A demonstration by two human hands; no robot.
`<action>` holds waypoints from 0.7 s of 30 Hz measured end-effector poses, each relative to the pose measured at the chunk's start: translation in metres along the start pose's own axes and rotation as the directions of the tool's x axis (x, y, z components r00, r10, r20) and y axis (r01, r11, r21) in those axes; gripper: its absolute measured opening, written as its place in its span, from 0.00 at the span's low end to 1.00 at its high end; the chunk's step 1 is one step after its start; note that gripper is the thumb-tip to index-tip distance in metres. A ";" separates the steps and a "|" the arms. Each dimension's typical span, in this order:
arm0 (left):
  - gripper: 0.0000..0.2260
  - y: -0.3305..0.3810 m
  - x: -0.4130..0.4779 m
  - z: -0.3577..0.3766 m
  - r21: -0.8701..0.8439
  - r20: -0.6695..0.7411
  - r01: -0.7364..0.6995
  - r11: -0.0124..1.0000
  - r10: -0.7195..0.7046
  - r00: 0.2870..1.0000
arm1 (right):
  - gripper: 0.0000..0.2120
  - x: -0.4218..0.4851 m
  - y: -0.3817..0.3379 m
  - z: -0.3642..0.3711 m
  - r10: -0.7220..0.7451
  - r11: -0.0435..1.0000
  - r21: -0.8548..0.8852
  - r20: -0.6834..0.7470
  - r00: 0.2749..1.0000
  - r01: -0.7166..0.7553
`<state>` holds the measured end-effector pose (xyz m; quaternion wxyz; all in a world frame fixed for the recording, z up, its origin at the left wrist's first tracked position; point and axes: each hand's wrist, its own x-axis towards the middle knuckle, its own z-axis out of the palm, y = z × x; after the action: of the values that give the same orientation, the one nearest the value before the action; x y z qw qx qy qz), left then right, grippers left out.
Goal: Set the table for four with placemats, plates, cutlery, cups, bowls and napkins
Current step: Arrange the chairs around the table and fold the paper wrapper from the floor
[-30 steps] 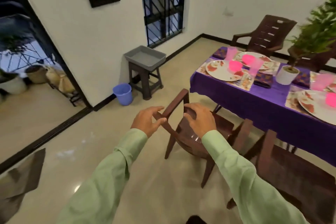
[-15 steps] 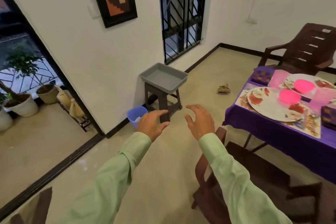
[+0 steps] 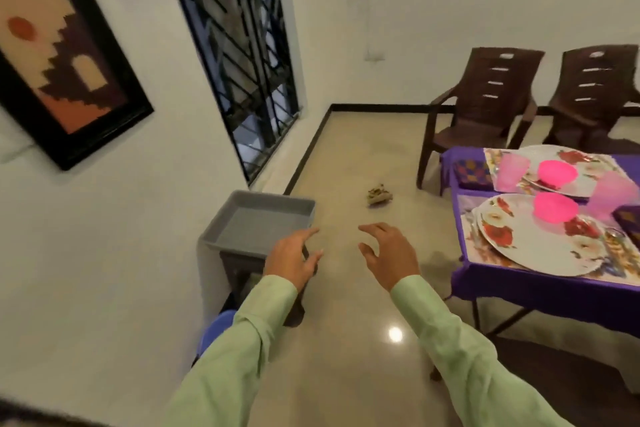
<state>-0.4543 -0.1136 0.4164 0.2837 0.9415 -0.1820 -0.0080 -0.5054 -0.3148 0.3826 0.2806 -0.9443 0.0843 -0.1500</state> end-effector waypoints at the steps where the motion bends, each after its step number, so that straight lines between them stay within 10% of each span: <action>1: 0.21 -0.004 0.031 -0.003 -0.007 0.021 -0.022 1.000 0.022 1.000 | 0.16 0.022 -0.001 0.003 0.027 1.000 -0.008 -0.016 1.000 -0.027; 21: 0.20 0.023 0.593 0.081 -0.088 0.107 -0.257 0.962 0.266 0.958 | 0.18 0.508 0.170 0.015 0.229 0.963 -0.106 -0.159 0.960 -0.247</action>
<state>0.0823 -0.3807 0.4127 0.3055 0.8959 -0.3209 -0.0325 -0.0351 -0.5717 0.3966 0.2303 -0.9295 0.2267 -0.1778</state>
